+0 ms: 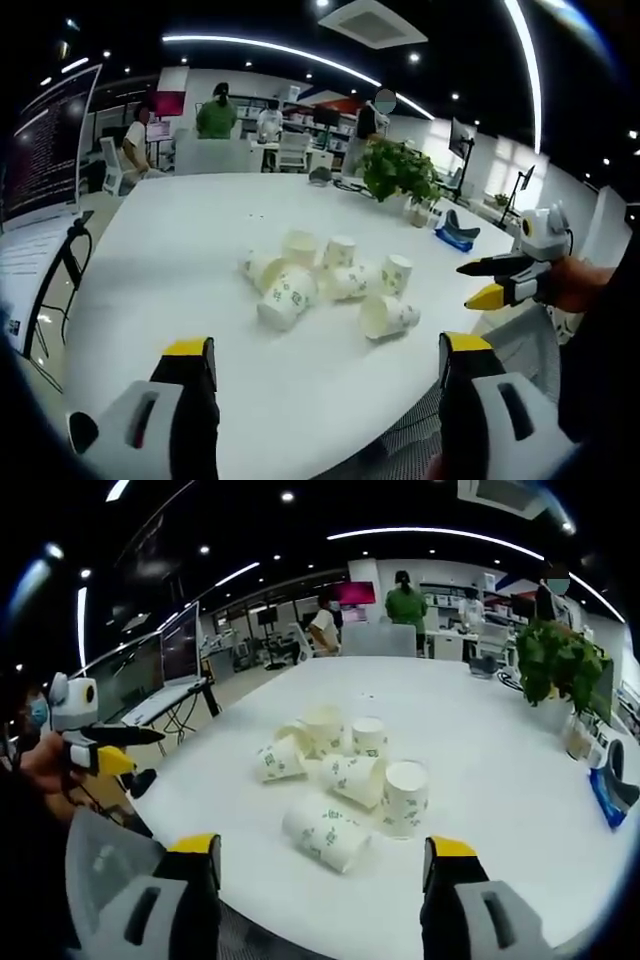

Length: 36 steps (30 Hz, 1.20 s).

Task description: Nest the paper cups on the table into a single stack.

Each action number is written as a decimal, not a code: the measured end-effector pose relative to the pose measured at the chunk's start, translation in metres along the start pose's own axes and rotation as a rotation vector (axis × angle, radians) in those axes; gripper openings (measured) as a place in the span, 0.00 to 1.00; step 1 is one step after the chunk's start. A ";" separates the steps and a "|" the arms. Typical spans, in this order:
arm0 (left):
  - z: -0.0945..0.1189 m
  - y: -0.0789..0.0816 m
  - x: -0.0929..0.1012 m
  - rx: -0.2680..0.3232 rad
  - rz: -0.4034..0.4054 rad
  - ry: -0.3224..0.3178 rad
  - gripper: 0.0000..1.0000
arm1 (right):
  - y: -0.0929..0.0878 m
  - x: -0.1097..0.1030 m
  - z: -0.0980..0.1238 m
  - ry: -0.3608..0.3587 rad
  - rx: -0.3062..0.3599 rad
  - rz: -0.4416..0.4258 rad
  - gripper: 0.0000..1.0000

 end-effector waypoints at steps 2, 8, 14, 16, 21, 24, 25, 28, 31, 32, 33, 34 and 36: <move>0.001 0.000 -0.001 0.002 0.000 0.001 0.91 | 0.000 0.000 -0.001 0.003 -0.001 0.000 0.84; 0.003 0.001 0.000 0.003 -0.001 0.004 0.91 | -0.001 -0.005 -0.001 0.014 -0.006 0.009 0.83; 0.004 -0.003 0.000 0.000 0.007 0.004 0.91 | -0.002 -0.005 0.000 0.018 -0.006 0.006 0.82; 0.004 -0.004 0.001 -0.001 0.008 0.003 0.91 | -0.003 -0.005 0.001 0.018 -0.007 0.006 0.82; 0.004 -0.004 0.005 -0.004 0.007 -0.002 0.91 | -0.004 -0.003 0.002 0.011 -0.006 0.002 0.83; 0.003 -0.004 0.005 -0.003 0.011 -0.003 0.91 | -0.005 -0.002 0.002 0.011 -0.006 0.004 0.83; 0.003 -0.003 0.005 -0.003 0.011 -0.003 0.91 | -0.005 -0.002 0.003 0.012 -0.005 0.003 0.83; 0.002 -0.002 0.005 -0.001 0.011 -0.003 0.90 | -0.005 -0.003 0.003 0.012 -0.005 0.000 0.83; 0.001 -0.003 0.004 -0.001 0.009 -0.004 0.90 | -0.006 -0.004 0.004 0.013 -0.005 0.000 0.83; 0.001 -0.003 0.004 -0.002 0.009 -0.004 0.90 | -0.005 -0.003 0.003 0.013 -0.004 0.000 0.83; 0.001 -0.003 0.004 -0.002 0.009 -0.004 0.90 | -0.005 -0.003 0.003 0.014 -0.004 -0.001 0.83; 0.001 -0.003 0.003 -0.003 0.010 -0.004 0.90 | -0.005 -0.003 0.003 0.014 -0.004 -0.001 0.83; 0.001 -0.004 0.003 -0.002 0.013 -0.003 0.90 | -0.005 -0.003 0.002 0.014 -0.005 0.000 0.83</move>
Point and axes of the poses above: the point that each gripper's makers call its tool centre point, and the gripper's own axes: z roughly backward along the fingers, x roughly to its right, y roughly out of its top, the point moved 1 cm from there along z, roughly backward along the fingers, and after that the axes turned 9 degrees about -z, right-handed, at the moved point
